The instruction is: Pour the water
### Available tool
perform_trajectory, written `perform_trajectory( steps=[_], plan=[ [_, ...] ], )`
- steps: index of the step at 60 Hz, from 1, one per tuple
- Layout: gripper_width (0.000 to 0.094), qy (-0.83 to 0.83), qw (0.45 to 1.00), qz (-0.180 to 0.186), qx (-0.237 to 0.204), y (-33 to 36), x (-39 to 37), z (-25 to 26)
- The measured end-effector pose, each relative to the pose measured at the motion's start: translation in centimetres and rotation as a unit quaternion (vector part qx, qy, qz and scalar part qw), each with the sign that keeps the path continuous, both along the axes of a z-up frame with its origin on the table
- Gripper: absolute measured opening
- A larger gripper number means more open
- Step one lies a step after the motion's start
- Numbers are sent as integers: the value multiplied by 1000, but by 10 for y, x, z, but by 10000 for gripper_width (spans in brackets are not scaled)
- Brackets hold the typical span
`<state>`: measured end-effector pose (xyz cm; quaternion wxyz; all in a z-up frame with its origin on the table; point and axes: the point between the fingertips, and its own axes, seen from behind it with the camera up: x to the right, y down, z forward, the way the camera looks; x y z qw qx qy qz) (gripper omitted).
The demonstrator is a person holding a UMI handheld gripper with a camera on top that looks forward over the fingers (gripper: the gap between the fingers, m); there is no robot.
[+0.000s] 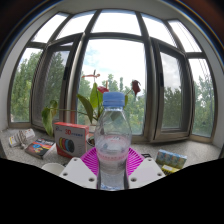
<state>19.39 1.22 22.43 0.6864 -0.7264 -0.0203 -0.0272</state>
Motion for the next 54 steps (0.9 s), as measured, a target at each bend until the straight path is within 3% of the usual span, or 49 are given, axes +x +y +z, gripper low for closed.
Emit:
perform_trajectory(
  steps=[16,17,22,32,34,37,39,54],
  plan=[
    [305,36,994,7,-103,-4,-4,-150],
    [303,31,998,7,-63,0,-6,-131],
    [319,18,999,-2,-50,-2,-4,-137],
    [539,41,995,-10,-87,-3,0,-143],
    [642,38,993,-11,-110,-8,-2,-147],
    [871,33,991,-8,-129,-16,-4,-150],
    [838,28,990,-11,-137,-19,-1,-151],
    [857,19,981,-69,-180,-107,0,-124]
  ],
)
